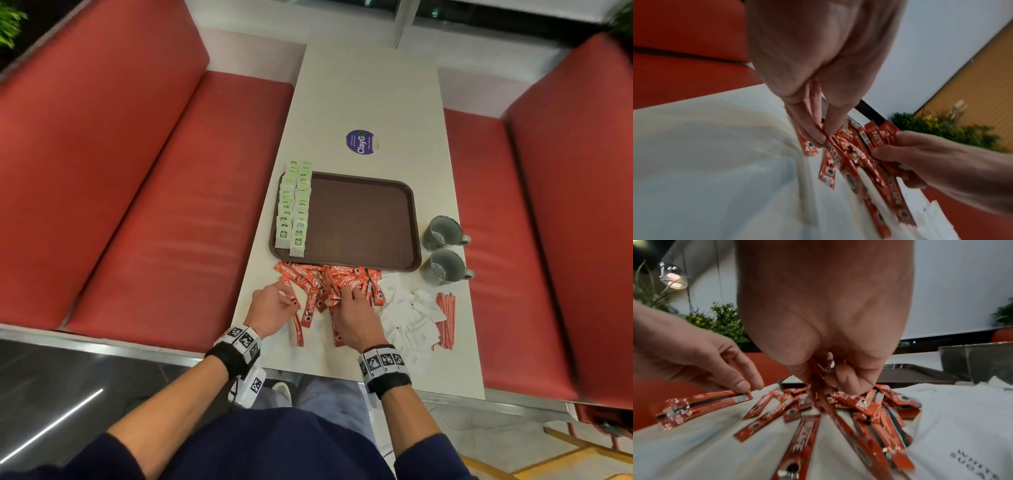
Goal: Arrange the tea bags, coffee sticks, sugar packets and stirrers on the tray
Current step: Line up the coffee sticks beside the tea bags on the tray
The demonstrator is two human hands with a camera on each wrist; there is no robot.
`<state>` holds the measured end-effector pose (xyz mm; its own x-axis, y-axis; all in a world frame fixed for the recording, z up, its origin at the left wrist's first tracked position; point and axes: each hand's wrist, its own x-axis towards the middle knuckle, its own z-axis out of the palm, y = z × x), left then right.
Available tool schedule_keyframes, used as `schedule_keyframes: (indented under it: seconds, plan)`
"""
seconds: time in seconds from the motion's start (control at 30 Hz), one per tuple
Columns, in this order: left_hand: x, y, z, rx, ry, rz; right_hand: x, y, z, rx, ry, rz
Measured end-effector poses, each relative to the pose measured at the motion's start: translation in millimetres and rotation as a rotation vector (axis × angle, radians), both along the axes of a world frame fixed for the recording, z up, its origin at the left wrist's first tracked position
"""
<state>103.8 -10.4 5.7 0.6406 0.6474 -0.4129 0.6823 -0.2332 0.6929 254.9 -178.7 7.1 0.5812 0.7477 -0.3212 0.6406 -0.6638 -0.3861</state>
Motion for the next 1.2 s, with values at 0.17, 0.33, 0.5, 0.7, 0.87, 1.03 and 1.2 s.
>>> schedule_keyframes:
  seconds: [0.17,0.33,0.5,0.7,0.87,1.03,1.2]
  plan:
    - [14,4,25,-0.091,-0.174,0.147,13,-1,23,0.111,0.056,-0.024]
    - [35,2,48,-0.192,-0.330,0.203,14,1,36,0.272,0.095,-0.084]
    - [45,9,67,0.039,-0.380,0.040,12,0,41,0.299,0.063,-0.086]
    - [54,8,81,0.030,-0.433,-0.223,14,7,56,0.305,0.167,-0.103]
    - [78,-8,84,0.062,-0.385,-0.236,21,28,67,0.310,0.273,-0.126]
    - [99,-19,66,0.013,-0.371,0.000,28,47,79,0.291,0.346,-0.189]
    - [108,-29,55,-0.287,-0.309,0.173,26,64,81,0.255,0.362,-0.217]
